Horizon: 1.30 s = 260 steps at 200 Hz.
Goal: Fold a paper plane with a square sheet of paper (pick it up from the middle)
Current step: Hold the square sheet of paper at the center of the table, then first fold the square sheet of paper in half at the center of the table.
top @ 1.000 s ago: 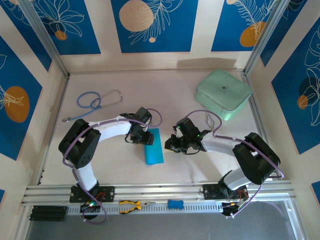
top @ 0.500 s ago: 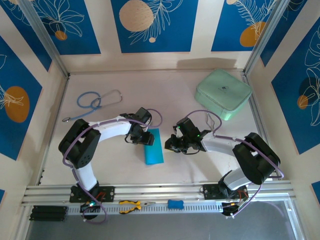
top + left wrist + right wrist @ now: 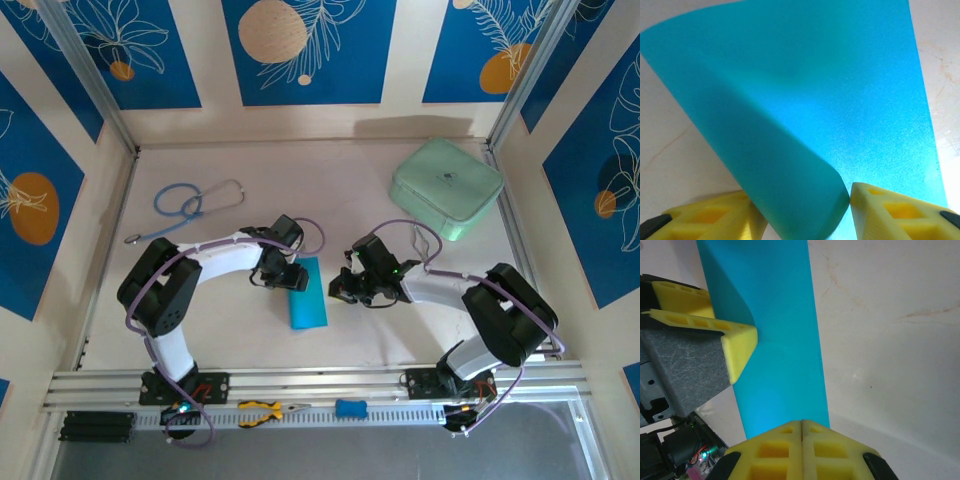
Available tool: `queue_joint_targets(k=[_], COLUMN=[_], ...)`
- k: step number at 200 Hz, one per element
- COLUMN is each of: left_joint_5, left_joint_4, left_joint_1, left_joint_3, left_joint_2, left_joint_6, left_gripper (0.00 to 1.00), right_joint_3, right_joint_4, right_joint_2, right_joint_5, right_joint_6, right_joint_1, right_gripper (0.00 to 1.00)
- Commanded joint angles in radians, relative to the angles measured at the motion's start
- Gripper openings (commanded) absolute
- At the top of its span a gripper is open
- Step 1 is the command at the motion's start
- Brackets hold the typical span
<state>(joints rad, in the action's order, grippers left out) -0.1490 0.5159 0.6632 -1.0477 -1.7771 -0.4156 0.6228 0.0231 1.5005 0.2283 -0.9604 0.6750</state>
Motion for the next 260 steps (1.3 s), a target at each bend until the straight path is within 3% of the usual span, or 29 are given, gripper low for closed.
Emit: queue_joint_targets(k=[1,99,179,260], left_joint_5=[0.118,0.113,0.091,0.106], left_joint_4=[0.034,0.024,0.005,0.004], left_joint_1=[-0.039,-0.039,-0.039,-0.065], left_joint_3=[0.039,0.038,0.042,0.08], left_joint_2=[-0.057,-0.071,-0.06,0.18], left_joint_6=[0.025,0.024,0.004,-0.109], left_gripper=[0.53,0.53,0.55,0.69], right_joint_3=[0.026,0.147,0.104,0.145], right_joint_4=[0.03,0.05,0.004,-0.085], right_joint_2=[0.047,0.214,0.299,0.31], right_joint_5=[0.032,-0.011,-0.063,-0.031], right_joint_6=[-0.009,-0.001,0.009,0.151], right_joint_1=[0.014,0.067,0.075,0.026], right_gripper=[0.0,0.0,0.0,0.0])
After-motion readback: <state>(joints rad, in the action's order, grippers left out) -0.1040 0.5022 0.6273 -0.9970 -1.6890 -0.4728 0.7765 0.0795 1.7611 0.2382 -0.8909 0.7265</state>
